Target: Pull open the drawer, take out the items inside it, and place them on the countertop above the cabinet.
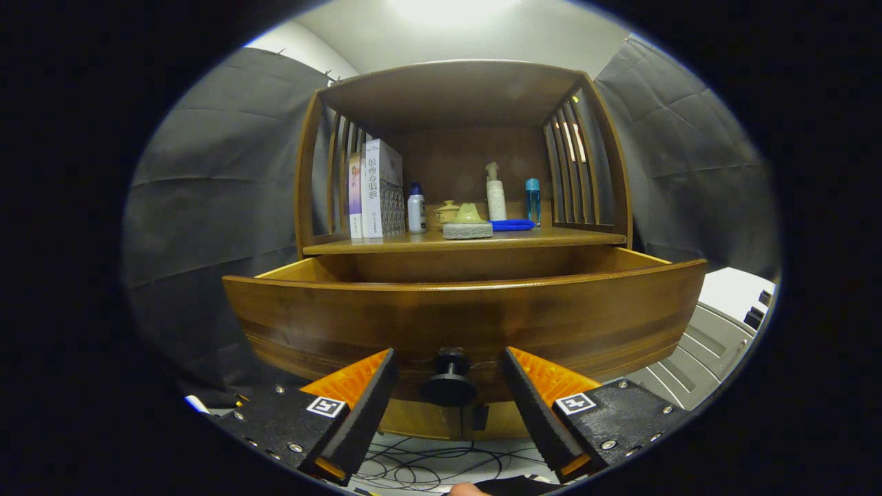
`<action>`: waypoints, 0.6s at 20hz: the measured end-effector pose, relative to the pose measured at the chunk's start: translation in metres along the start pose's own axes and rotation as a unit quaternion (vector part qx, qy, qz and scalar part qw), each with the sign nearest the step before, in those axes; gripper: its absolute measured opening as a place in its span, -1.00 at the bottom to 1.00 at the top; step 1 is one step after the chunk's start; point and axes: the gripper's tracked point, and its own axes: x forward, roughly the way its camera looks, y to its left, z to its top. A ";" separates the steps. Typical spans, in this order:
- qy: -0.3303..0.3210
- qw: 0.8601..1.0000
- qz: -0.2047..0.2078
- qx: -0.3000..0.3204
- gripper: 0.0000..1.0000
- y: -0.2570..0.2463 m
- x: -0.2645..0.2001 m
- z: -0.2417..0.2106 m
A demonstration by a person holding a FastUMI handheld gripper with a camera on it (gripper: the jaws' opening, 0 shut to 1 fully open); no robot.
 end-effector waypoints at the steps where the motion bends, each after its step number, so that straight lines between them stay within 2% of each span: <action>1: 0.003 1.000 -0.005 0.002 0.90 -0.002 0.003 -0.001; 12: 0.002 0.999 -0.033 -0.013 0.86 -0.005 0.013 0.004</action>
